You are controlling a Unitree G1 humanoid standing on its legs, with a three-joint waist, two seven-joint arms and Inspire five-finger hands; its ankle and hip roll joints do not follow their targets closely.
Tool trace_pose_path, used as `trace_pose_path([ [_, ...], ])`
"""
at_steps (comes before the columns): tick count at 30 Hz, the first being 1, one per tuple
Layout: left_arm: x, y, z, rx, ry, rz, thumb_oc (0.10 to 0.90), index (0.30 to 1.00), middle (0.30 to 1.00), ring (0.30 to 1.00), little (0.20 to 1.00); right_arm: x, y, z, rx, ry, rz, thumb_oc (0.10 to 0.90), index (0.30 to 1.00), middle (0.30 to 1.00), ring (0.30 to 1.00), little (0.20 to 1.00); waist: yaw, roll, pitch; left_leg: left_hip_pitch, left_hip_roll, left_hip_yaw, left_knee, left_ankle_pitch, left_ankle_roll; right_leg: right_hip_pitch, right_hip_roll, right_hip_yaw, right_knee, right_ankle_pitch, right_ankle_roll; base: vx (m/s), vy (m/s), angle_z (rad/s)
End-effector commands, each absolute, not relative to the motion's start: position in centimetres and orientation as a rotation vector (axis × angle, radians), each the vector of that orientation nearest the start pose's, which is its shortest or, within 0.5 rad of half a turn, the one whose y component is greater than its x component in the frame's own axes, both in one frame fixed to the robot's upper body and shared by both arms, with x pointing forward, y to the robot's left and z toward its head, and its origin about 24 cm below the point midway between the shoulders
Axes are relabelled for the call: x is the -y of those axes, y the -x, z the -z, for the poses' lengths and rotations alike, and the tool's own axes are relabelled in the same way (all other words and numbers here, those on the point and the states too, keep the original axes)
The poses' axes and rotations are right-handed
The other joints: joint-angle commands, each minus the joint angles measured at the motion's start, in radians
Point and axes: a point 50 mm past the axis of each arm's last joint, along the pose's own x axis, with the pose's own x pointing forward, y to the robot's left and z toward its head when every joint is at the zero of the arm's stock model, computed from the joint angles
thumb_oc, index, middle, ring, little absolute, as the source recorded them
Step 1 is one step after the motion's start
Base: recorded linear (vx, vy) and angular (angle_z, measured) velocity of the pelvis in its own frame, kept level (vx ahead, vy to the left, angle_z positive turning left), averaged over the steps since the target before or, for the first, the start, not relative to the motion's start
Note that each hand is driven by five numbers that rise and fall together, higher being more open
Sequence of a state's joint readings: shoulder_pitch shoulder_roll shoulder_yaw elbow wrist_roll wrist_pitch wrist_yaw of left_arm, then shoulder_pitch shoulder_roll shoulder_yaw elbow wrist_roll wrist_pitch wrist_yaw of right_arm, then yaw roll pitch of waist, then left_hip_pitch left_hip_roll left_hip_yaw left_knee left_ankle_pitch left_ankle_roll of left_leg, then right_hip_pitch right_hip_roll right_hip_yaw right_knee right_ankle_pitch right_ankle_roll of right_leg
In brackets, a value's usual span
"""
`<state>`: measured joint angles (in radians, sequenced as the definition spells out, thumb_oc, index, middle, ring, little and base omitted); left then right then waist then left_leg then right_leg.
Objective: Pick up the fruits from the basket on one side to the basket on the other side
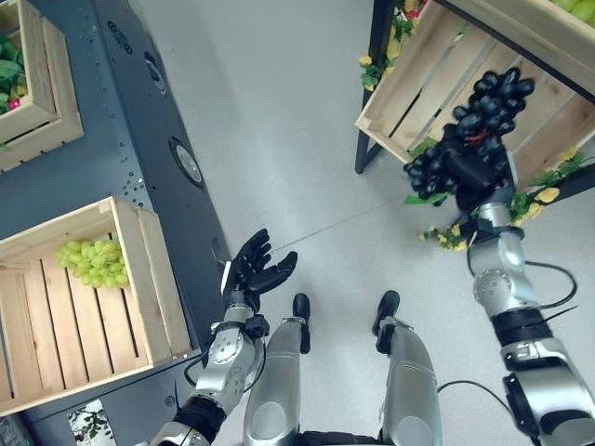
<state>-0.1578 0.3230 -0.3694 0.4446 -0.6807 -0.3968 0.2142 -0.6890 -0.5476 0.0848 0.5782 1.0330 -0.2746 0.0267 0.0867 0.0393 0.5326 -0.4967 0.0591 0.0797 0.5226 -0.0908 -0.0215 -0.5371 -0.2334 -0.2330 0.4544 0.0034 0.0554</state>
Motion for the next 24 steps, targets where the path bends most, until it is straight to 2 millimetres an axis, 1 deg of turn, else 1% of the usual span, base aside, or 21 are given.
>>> trace_pose_path([
  [1, -17.7, -27.1, -3.9, 0.143, 0.286, -0.025, 0.800, 0.900, 0.900, 0.900, 0.900, 28.9, -35.3, -28.7, 0.778, -0.556, 0.094, 0.400, 0.300, 0.300, 0.300, 0.300, 0.024, 0.018, -0.013, -0.028, -0.056, -0.005, 0.094, -0.040, 0.022, 0.084, 0.023, -0.006, 0.141, -0.098, -0.045, 0.02, 0.003, 0.04],
  [3, -17.8, -27.0, -4.0, 0.145, 0.287, -0.024, 0.800, 0.900, 0.900, 0.900, 0.900, 29.4, -35.4, -29.0, 0.767, -0.580, 0.105, 0.400, 0.300, 0.300, 0.300, 0.300, 0.027, 0.019, -0.013, -0.028, -0.057, -0.007, 0.092, -0.040, 0.023, 0.086, 0.024, -0.009, 0.138, -0.096, -0.045, 0.00, 0.000, 0.00],
  [4, -17.9, -27.0, -4.0, 0.145, 0.288, -0.026, 0.800, 0.900, 0.900, 0.900, 0.900, 30.3, -35.9, -29.2, 0.718, -0.606, 0.129, 0.400, 0.300, 0.300, 0.300, 0.300, 0.037, 0.020, -0.013, -0.028, -0.058, -0.009, 0.094, -0.040, 0.025, 0.087, 0.022, -0.012, 0.139, -0.095, -0.045, 0.00, 0.000, 0.00],
  [5, -18.0, -27.0, -4.0, 0.144, 0.287, -0.025, 0.800, 0.900, 0.900, 0.900, 0.900, 30.7, -36.1, -29.2, 0.689, -0.616, 0.143, 0.400, 0.300, 0.300, 0.300, 0.300, 0.041, 0.019, -0.013, -0.028, -0.059, -0.011, 0.097, -0.041, 0.027, 0.088, 0.021, -0.014, 0.141, -0.094, -0.046, 0.05, -0.032, 0.03],
  [6, -18.1, -26.9, -4.0, 0.140, 0.281, -0.022, 0.800, 0.900, 0.900, 0.900, 0.900, 31.6, -36.4, -29.0, 0.641, -0.700, 0.189, 0.400, 0.300, 0.300, 0.300, 0.300, 0.048, 0.018, -0.013, -0.029, -0.059, -0.015, 0.103, -0.044, 0.031, 0.087, 0.018, -0.015, 0.151, -0.093, -0.046, 0.05, -0.029, 0.00],
  [7, -18.1, -26.9, -4.0, 0.140, 0.282, -0.022, 0.800, 0.900, 0.900, 0.900, 0.900, 31.7, -36.4, -29.0, 0.636, -0.707, 0.191, 0.400, 0.300, 0.300, 0.300, 0.300, 0.049, 0.019, -0.013, -0.030, -0.059, -0.015, 0.105, -0.044, 0.032, 0.085, 0.018, -0.015, 0.153, -0.094, -0.046, 0.05, -0.044, 0.04],
  [8, -18.2, -26.9, -4.0, 0.139, 0.278, -0.017, 0.800, 0.900, 0.900, 0.900, 0.900, 32.3, -36.5, -28.6, 0.605, -0.767, 0.232, 0.400, 0.300, 0.300, 0.300, 0.300, 0.053, 0.019, -0.013, -0.031, -0.060, -0.017, 0.108, -0.047, 0.035, 0.084, 0.016, -0.017, 0.158, -0.094, -0.045, 0.03, -0.047, 0.06],
  [9, -18.3, -26.9, -4.1, 0.141, 0.271, -0.009, 0.800, 0.900, 0.900, 0.900, 0.900, 32.8, -36.5, -28.6, 0.585, -0.784, 0.256, 0.400, 0.300, 0.300, 0.300, 0.300, 0.058, 0.019, -0.013, -0.030, -0.060, -0.018, 0.109, -0.047, 0.037, 0.087, 0.014, -0.020, 0.158, -0.094, -0.044, 0.03, -0.049, 0.06],
  [11, -18.1, -26.9, -4.2, 0.144, 0.264, -0.002, 0.800, 0.900, 0.900, 0.900, 0.900, 33.1, -36.6, -29.1, 0.576, -0.815, 0.251, 0.400, 0.300, 0.300, 0.300, 0.300, 0.062, 0.020, -0.013, -0.032, -0.062, -0.021, 0.107, -0.046, 0.038, 0.084, 0.014, -0.022, 0.162, -0.095, -0.045, 0.03, -0.024, 0.09],
  [14, -18.1, -27.0, -4.1, 0.138, 0.260, -0.002, 0.800, 0.900, 0.900, 0.900, 0.900, 33.6, -36.8, -28.9, 0.516, -0.807, 0.275, 0.400, 0.300, 0.300, 0.300, 0.300, 0.064, 0.024, -0.013, -0.033, -0.064, -0.024, 0.106, -0.046, 0.038, 0.077, 0.011, -0.022, 0.174, -0.099, -0.044, 0.03, -0.002, 0.10],
  [16, -18.1, -27.0, -4.0, 0.133, 0.260, -0.007, 0.800, 0.900, 0.900, 0.900, 0.900, 33.4, -37.0, -28.8, 0.467, -0.804, 0.280, 0.400, 0.300, 0.300, 0.300, 0.300, 0.065, 0.026, -0.013, -0.036, -0.066, -0.026, 0.106, -0.044, 0.038, 0.068, 0.009, -0.021, 0.185, -0.101, -0.045, 0.02, 0.002, 0.06],
  [19, -18.3, -26.8, -3.9, 0.130, 0.257, -0.004, 0.800, 0.900, 0.900, 0.900, 0.900, 33.6, -37.2, -28.0, 0.403, -0.786, 0.287, 0.400, 0.300, 0.300, 0.300, 0.300, 0.068, 0.028, -0.013, -0.037, -0.070, -0.027, 0.098, -0.042, 0.042, 0.059, 0.008, -0.021, 0.191, -0.105, -0.045, 0.01, -0.007, 0.03],
  [20, -18.2, -26.8, -3.8, 0.131, 0.254, 0.002, 0.800, 0.900, 0.900, 0.900, 0.900, 33.7, -37.3, -27.5, 0.371, -0.780, 0.288, 0.400, 0.300, 0.300, 0.300, 0.300, 0.070, 0.029, -0.013, -0.038, -0.072, -0.028, 0.091, -0.039, 0.043, 0.054, 0.007, -0.023, 0.191, -0.106, -0.045, 0.00, -0.033, 0.01],
  [24, -17.9, -26.8, -3.8, 0.133, 0.247, 0.011, 0.800, 0.900, 0.900, 0.900, 0.900, 33.9, -37.3, -26.7, 0.344, -0.792, 0.296, 0.400, 0.300, 0.300, 0.300, 0.300, 0.071, 0.032, -0.013, -0.042, -0.074, -0.030, 0.087, -0.039, 0.046, 0.045, 0.004, -0.025, 0.198, -0.110, -0.046, 0.00, -0.009, 0.00],
])
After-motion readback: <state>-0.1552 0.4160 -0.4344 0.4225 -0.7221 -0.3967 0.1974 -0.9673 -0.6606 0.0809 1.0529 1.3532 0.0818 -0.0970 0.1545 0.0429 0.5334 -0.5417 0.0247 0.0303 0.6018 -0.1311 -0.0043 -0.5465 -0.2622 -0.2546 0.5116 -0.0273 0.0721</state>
